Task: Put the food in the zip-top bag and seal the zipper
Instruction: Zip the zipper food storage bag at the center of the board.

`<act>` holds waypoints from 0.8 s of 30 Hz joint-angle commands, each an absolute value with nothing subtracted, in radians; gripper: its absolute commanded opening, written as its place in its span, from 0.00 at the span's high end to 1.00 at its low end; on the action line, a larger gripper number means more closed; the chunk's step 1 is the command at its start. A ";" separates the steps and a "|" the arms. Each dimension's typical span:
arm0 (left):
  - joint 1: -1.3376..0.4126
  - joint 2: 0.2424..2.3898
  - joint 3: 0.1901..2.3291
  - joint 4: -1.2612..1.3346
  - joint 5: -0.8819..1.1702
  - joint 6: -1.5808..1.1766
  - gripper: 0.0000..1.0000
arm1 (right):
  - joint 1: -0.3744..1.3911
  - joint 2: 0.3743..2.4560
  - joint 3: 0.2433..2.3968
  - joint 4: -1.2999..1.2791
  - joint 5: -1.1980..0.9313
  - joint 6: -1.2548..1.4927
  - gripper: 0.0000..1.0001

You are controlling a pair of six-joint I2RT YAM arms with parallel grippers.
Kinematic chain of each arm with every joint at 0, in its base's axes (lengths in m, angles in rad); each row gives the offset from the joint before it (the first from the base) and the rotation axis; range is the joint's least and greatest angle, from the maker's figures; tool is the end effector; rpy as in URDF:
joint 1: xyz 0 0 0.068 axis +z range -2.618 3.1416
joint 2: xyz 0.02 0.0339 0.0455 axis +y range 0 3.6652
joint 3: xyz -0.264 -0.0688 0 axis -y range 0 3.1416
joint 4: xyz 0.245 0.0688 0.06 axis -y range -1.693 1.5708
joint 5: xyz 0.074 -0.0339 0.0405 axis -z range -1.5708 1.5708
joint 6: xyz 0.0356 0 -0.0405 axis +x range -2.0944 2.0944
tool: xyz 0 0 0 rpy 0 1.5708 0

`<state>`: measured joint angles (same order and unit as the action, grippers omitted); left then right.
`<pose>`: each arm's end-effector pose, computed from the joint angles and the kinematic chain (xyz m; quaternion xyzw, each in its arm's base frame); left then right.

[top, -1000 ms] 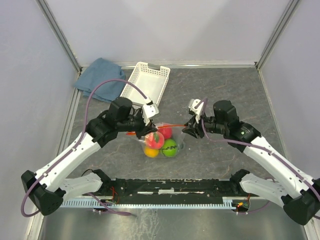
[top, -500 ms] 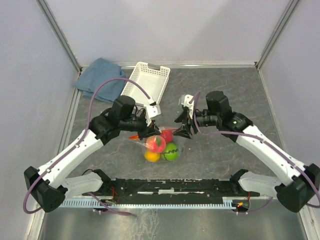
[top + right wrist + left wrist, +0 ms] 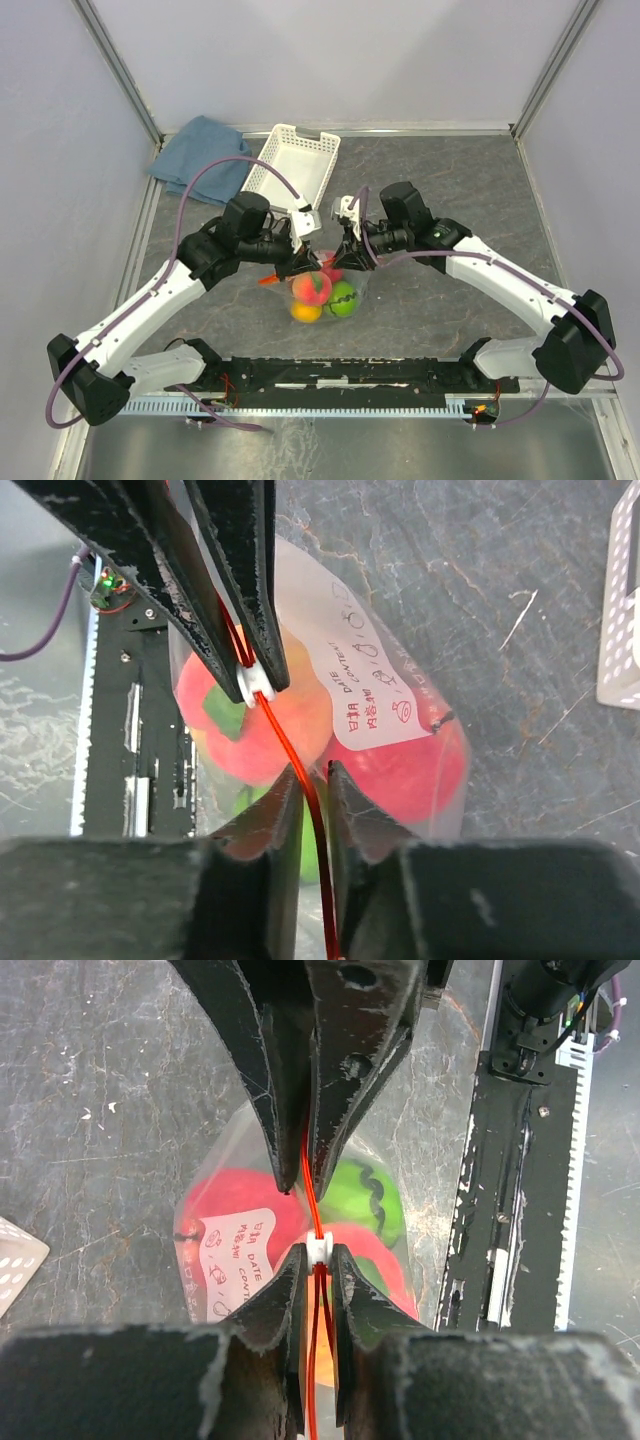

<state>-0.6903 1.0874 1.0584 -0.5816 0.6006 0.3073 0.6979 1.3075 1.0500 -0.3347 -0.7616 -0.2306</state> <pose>0.1635 -0.1611 0.3409 0.5253 0.6787 -0.3415 0.3832 0.2036 0.2028 0.3083 -0.5231 0.6545 0.4202 0.3485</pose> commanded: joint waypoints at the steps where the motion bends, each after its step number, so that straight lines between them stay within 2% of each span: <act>1: -0.687 1.019 1.059 -0.530 0.580 0.311 0.97 | 0.696 1.307 1.129 -0.386 -0.734 -0.249 0.86; 5: -0.687 0.961 1.027 -0.528 0.515 0.316 0.97 | 0.694 1.268 1.129 -0.448 -0.631 -0.262 0.97; 20: -0.686 0.834 0.944 -0.459 0.320 0.267 0.97 | 0.665 1.075 1.052 -0.544 -0.264 -0.172 0.98; 24: -0.685 0.823 0.922 -0.432 0.191 0.227 0.97 | 0.651 1.044 1.035 -0.571 -0.140 -0.139 0.98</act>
